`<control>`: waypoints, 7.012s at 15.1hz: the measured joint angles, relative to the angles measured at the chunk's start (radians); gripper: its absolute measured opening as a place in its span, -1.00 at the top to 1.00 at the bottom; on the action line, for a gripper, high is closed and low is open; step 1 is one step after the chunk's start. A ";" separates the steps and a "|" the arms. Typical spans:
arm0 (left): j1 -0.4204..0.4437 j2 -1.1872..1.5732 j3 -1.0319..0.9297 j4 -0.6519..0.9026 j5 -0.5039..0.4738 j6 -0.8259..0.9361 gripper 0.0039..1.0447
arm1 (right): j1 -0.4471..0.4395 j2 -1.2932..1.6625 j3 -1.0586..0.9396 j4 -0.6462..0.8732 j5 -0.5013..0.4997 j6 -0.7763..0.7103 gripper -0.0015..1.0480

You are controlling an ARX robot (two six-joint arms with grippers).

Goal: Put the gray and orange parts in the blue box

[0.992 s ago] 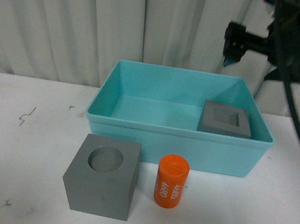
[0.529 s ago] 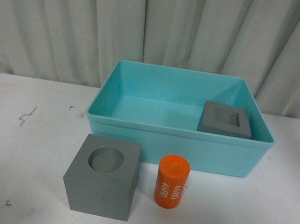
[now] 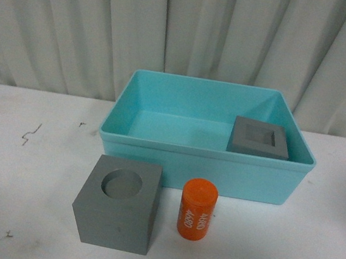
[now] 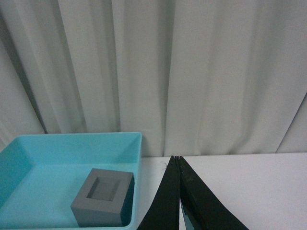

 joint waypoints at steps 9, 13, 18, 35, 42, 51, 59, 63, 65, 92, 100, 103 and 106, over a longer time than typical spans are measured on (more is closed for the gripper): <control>0.000 0.000 0.000 0.000 0.000 0.000 -0.88 | -0.069 -0.314 -0.269 -0.069 -0.063 -0.001 0.96; 0.000 0.000 0.000 0.000 0.000 0.000 -0.88 | -0.069 -0.476 -0.323 -0.172 -0.063 -0.001 0.96; 0.000 0.000 0.000 0.000 0.000 0.000 -0.88 | -0.069 -0.623 -0.369 -0.255 -0.063 -0.001 0.96; 0.000 0.000 0.000 0.000 0.000 0.000 -0.88 | -0.069 -1.110 -0.368 -0.744 -0.065 -0.001 0.97; 0.000 0.000 0.000 0.000 0.000 0.000 -0.88 | -0.069 -1.110 -0.368 -0.745 -0.065 -0.001 0.08; -0.195 0.490 0.343 -0.240 -0.100 -0.278 -0.88 | -0.069 -1.110 -0.368 -0.745 -0.065 -0.001 -0.87; -0.292 1.389 0.709 0.108 -0.090 -0.260 -0.88 | -0.069 -1.110 -0.368 -0.745 -0.065 -0.001 -0.87; -0.332 1.587 0.799 0.049 -0.110 -0.236 -0.88 | -0.069 -1.110 -0.368 -0.745 -0.065 -0.001 -0.87; -0.337 1.604 0.799 0.021 -0.108 -0.231 -0.88 | -0.069 -1.110 -0.368 -0.745 -0.065 -0.001 -0.87; -0.395 1.844 0.877 0.019 -0.172 -0.185 0.09 | -0.069 -1.110 -0.368 -0.745 -0.065 -0.001 -0.87; -0.328 1.773 0.837 -0.023 -0.138 -0.153 0.63 | -0.069 -1.110 -0.368 -0.745 -0.065 -0.001 -0.87; -0.288 1.694 0.821 -0.050 -0.126 -0.129 0.63 | -0.069 -1.110 -0.368 -0.745 -0.065 -0.001 -0.87; -0.258 1.608 0.819 -0.078 -0.114 -0.103 0.64 | -0.069 -1.110 -0.368 -0.745 -0.065 -0.001 -0.87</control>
